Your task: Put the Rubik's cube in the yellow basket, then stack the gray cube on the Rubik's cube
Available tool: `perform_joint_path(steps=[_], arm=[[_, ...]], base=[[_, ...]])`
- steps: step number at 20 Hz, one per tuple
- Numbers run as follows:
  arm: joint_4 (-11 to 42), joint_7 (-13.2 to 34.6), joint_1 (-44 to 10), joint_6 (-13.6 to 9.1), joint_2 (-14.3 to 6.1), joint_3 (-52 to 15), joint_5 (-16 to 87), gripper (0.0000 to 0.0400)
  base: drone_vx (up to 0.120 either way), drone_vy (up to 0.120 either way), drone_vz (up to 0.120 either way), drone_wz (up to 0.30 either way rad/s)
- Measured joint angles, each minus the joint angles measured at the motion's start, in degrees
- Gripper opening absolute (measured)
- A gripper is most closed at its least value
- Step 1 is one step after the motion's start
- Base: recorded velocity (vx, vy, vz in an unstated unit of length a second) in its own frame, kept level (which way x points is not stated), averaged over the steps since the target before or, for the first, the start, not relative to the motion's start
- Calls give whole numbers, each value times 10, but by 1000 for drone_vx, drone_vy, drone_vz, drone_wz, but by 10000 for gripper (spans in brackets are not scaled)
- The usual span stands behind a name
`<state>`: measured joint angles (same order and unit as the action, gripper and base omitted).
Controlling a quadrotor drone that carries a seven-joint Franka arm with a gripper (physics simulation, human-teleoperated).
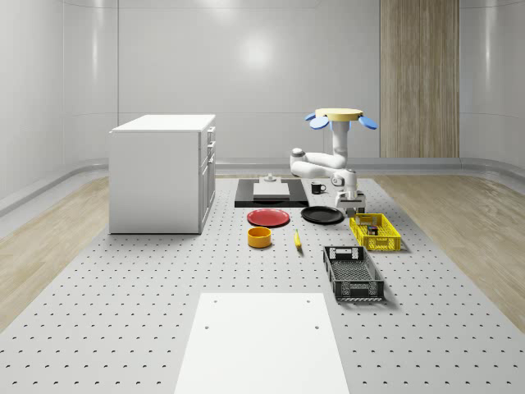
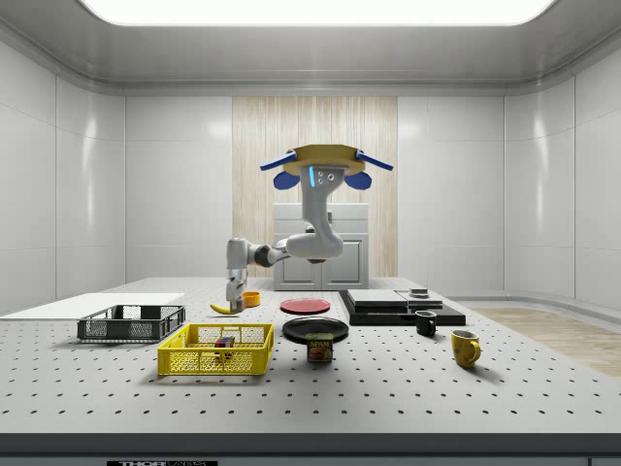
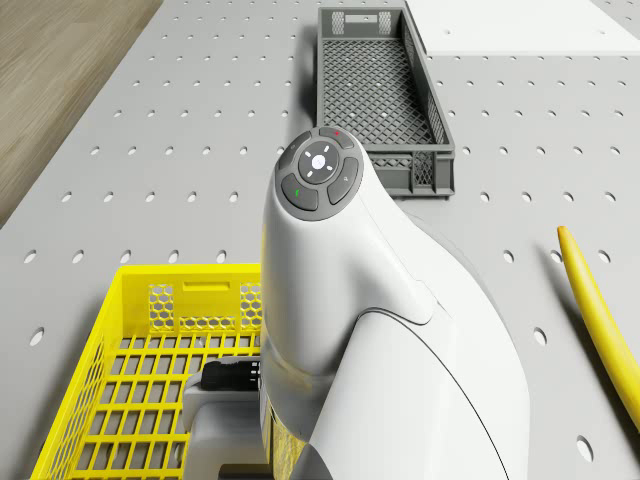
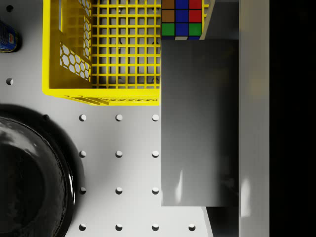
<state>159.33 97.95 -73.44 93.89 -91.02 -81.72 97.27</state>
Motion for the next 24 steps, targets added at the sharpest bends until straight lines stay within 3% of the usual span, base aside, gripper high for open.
perform_joint_path(steps=[7, 16, 22, 24], arm=[[0, 0, 0, 2, -2, 0, -1, 250], [0, 0, -1, 3, -4, 0, -1, 250], [0, 0, -1, 4, -5, 0, -2, 250], [0, 0, -1, 4, -5, 0, -2, 250]], base=[[0, 120, -6, 0], [0, 120, -80, 0], [0, 120, 0, 0], [0, 0, 0, 0]])
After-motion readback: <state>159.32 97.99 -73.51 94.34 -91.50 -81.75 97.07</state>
